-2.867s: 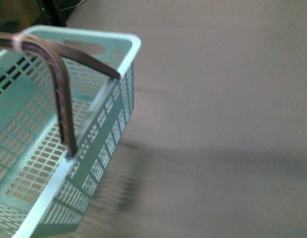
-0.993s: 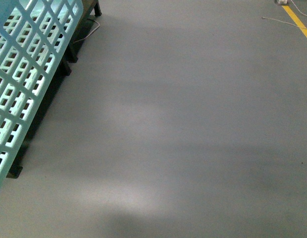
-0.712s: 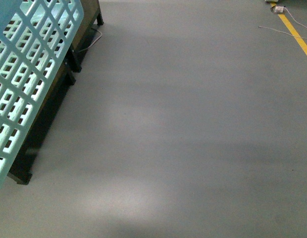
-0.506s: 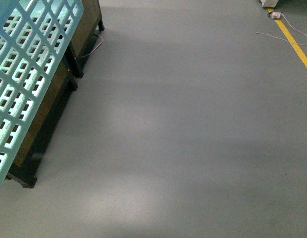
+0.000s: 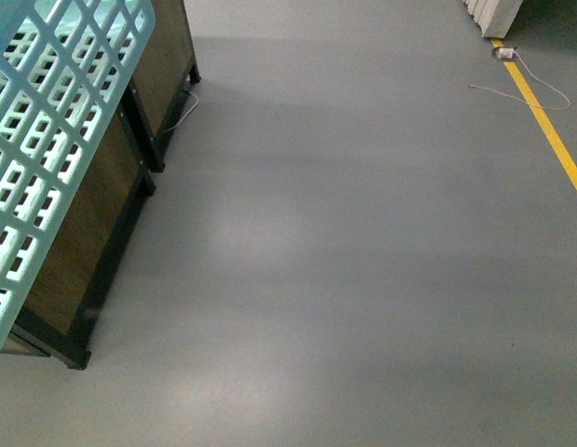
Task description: Pick lemon and mango into basket
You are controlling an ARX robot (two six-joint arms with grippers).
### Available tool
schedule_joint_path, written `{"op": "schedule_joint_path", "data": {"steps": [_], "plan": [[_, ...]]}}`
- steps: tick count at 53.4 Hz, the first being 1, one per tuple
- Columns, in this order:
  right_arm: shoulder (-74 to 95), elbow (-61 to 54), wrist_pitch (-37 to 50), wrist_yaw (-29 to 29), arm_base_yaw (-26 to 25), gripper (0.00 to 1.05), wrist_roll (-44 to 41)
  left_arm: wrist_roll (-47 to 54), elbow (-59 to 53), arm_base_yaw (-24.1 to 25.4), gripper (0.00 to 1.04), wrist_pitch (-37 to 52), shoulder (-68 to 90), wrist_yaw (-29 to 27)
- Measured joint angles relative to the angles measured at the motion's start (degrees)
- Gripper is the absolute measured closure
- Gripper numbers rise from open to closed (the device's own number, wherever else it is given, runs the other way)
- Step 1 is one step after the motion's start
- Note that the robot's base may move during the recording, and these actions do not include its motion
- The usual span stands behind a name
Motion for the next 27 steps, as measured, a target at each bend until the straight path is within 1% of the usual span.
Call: {"op": "schedule_joint_path", "data": {"steps": [19, 23, 27], "plan": [[0.0, 0.0, 0.0, 0.2, 0.0, 0.09, 0.0, -0.1, 0.1, 0.0, 0.99, 0.0, -0.1, 0.0], [0.0, 0.0, 0.0, 0.3, 0.0, 0.09, 0.0, -0.4, 0.2, -0.1, 0.99, 0.0, -0.2, 1.5], [0.0, 0.0, 0.0, 0.2, 0.0, 0.09, 0.0, -0.7, 0.2, -0.1, 0.99, 0.0, 0.1, 1.0]]}}
